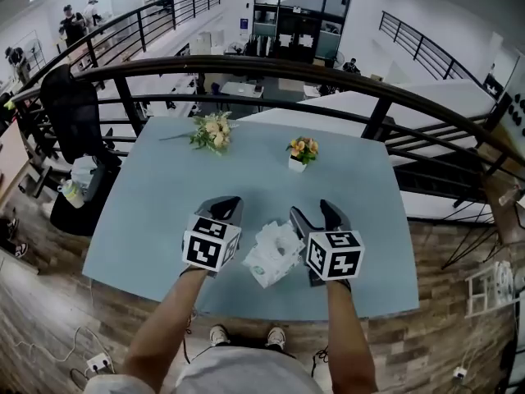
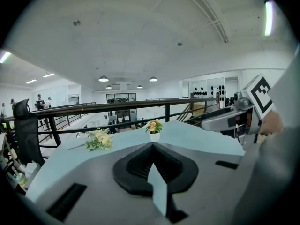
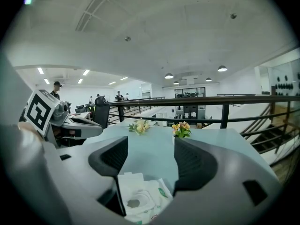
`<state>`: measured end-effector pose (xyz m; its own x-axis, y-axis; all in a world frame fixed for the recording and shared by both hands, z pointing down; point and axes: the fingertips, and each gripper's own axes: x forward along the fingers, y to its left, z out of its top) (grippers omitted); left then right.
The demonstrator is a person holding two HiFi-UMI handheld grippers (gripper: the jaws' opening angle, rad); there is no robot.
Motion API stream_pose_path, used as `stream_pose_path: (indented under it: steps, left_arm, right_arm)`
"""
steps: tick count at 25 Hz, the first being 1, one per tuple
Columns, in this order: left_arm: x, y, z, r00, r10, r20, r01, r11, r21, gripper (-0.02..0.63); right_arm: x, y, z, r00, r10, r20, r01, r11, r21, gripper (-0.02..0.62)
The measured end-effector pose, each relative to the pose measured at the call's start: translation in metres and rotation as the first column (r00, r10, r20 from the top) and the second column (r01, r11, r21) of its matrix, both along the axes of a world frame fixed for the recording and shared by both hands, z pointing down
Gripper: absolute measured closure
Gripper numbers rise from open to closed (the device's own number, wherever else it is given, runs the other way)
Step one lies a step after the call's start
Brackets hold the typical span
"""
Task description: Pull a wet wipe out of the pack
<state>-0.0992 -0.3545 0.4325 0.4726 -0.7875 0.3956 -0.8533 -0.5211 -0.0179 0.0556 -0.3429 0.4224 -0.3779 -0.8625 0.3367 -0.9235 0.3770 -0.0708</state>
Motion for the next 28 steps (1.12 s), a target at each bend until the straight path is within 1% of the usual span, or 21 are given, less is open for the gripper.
stream_pose_path:
  steps: [5,10,19,28]
  left_arm:
    - [0.002,0.000,0.005,1.000,0.013,-0.002,-0.013,1.000,-0.002,0.611]
    - [0.005,0.004,0.006,1.000,0.020,-0.006,-0.020,1.000,-0.008,0.611]
    - [0.004,0.011,0.017,1.000,0.010,-0.005,-0.010,1.000,-0.028,0.611]
    - [-0.005,0.020,0.034,1.000,-0.010,0.005,0.010,0.998,-0.060,0.611]
  right_arm:
    - [0.001,0.001,0.004,1.000,0.010,-0.007,-0.011,1.000,-0.004,0.304]
    - [-0.004,0.005,0.010,1.000,-0.002,-0.010,0.002,1.000,-0.027,0.304]
    - [-0.017,0.015,0.038,0.998,-0.056,-0.027,0.053,0.995,-0.090,0.304]
    - [-0.032,0.026,0.067,0.993,-0.115,-0.035,0.108,0.981,-0.163,0.304]
